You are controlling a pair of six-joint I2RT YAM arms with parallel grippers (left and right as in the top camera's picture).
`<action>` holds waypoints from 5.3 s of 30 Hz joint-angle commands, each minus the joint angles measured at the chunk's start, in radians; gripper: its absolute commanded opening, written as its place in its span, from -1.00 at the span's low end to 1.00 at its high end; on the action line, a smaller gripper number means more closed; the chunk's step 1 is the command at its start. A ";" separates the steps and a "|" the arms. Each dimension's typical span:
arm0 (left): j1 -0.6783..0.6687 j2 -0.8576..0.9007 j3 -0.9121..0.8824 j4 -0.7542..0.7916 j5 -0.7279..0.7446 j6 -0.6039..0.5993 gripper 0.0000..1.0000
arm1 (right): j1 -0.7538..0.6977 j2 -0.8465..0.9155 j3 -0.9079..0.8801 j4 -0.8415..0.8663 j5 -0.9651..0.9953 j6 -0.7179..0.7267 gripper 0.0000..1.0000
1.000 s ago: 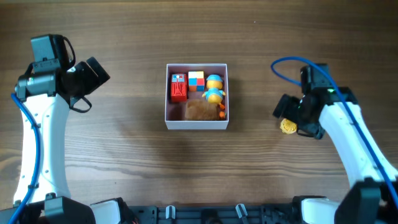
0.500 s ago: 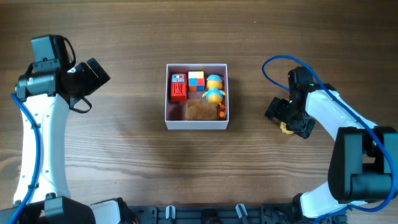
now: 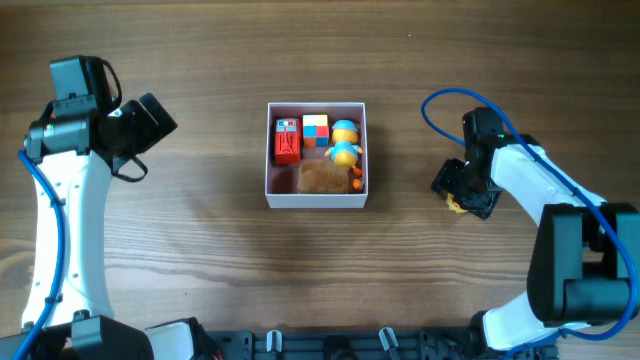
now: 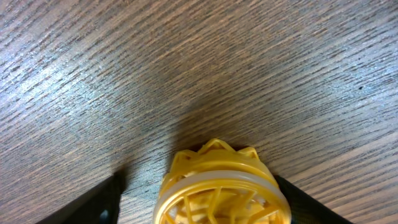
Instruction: Pack container
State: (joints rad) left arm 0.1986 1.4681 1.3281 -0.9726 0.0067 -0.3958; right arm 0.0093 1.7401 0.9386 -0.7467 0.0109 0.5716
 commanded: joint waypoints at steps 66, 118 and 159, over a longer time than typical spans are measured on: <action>0.005 0.004 0.005 -0.010 0.012 -0.005 1.00 | 0.724 0.120 0.521 0.049 -0.148 -0.769 -0.91; -0.236 -0.154 -0.060 0.018 0.011 0.182 1.00 | 0.053 -0.425 0.452 -0.183 0.068 -0.398 0.95; -0.236 -1.102 -0.563 0.085 0.019 0.097 0.99 | 0.059 -1.292 -0.339 -0.014 0.028 -0.235 0.99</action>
State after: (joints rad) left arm -0.0422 0.3695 0.7731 -0.8902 0.0177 -0.2909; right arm 0.0628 0.4911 0.6582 -0.8112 0.0669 0.4435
